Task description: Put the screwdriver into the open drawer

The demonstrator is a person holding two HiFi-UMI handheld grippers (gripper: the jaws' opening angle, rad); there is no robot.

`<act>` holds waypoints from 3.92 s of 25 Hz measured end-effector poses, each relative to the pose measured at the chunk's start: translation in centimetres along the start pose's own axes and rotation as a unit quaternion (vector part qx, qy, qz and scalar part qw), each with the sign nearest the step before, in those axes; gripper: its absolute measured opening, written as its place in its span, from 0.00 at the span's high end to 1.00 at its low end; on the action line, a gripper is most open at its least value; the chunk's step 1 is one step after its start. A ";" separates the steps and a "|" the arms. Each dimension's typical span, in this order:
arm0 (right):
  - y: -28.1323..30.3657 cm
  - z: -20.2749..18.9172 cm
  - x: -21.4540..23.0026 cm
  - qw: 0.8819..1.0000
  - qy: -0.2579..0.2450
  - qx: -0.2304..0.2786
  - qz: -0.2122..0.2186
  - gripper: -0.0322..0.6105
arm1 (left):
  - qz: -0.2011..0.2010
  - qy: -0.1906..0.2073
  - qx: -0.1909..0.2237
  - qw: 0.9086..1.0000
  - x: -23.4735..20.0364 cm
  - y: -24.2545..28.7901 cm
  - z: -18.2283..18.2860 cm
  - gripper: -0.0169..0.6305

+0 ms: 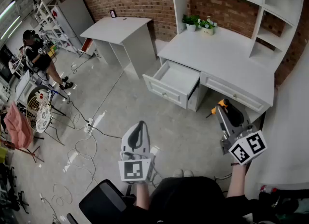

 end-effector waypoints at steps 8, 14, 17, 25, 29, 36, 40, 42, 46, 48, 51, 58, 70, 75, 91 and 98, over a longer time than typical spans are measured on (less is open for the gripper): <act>-0.9 0.3 0.6 1.000 0.000 0.000 0.000 0.78 | -0.004 0.002 -0.003 1.000 1.2 -0.2 0.3 0.96; -1.8 0.3 1.8 1.000 0.011 0.000 -0.009 0.78 | -0.005 0.001 -0.006 1.000 2.7 0.0 0.2 0.96; -2.3 0.1 2.6 1.000 0.020 0.001 -0.017 0.78 | -0.006 0.000 -0.013 1.000 3.7 -0.5 0.0 0.96; -0.7 -0.6 3.5 1.000 0.025 -0.005 -0.012 0.78 | 0.014 -0.002 -0.031 0.999 3.2 0.1 -0.8 0.96; 0.7 -1.7 4.1 0.999 0.031 -0.012 -0.013 0.78 | 0.015 -0.004 -0.041 0.999 2.7 1.2 -1.7 0.96; 5.7 -3.9 6.1 0.999 0.027 -0.026 -0.018 0.78 | 0.002 -0.017 -0.046 0.999 0.3 6.7 -4.0 0.96; 9.4 -4.9 8.0 0.999 0.019 -0.032 -0.024 0.78 | -0.010 -0.027 -0.049 0.998 -1.2 11.3 -5.4 0.96; 11.3 -5.2 8.7 0.999 0.018 -0.032 -0.027 0.78 | -0.016 -0.031 -0.045 0.998 -2.1 13.4 -5.9 0.96; 14.7 -6.3 9.8 0.999 0.020 -0.036 -0.030 0.78 | -0.029 -0.033 -0.041 0.998 -3.8 17.3 -6.7 0.96; 16.2 -7.0 10.3 0.998 0.020 -0.040 -0.032 0.78 | -0.040 -0.028 -0.045 0.998 -4.5 18.8 -7.4 0.96; 18.1 -7.7 10.8 0.998 0.021 -0.042 -0.037 0.78 | -0.045 -0.031 -0.046 0.997 -5.7 20.7 -8.0 0.96; 21.4 -9.3 12.0 0.998 0.018 -0.047 -0.046 0.78 | -0.067 -0.032 -0.054 0.996 -7.2 24.4 -10.2 0.96; 24.8 -12.2 14.1 0.995 0.025 -0.083 -0.051 0.78 | -0.076 -0.058 -0.091 0.991 -7.3 27.0 -13.4 0.96; 27.3 -14.5 16.2 0.993 0.046 -0.102 -0.044 0.78 | -0.064 -0.073 -0.114 0.989 -7.5 29.0 -15.3 0.96; 37.5 -24.9 21.7 0.971 0.110 -0.208 0.040 0.78 | -0.017 -0.135 -0.200 0.970 -6.5 38.4 -23.7 0.96; 40.2 -29.4 22.3 0.956 0.101 -0.262 0.085 0.78 | 0.008 -0.151 -0.234 0.960 -6.2 39.9 -26.5 0.96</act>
Point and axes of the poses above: the fingertips, and each gripper's own axes: y forward along the fingers, x to its right, z out of its top, the point moved 5 cm from there along -y, backward along the fingers, and after that the axes turned 8 degrees about x, right-handed, at the moved point
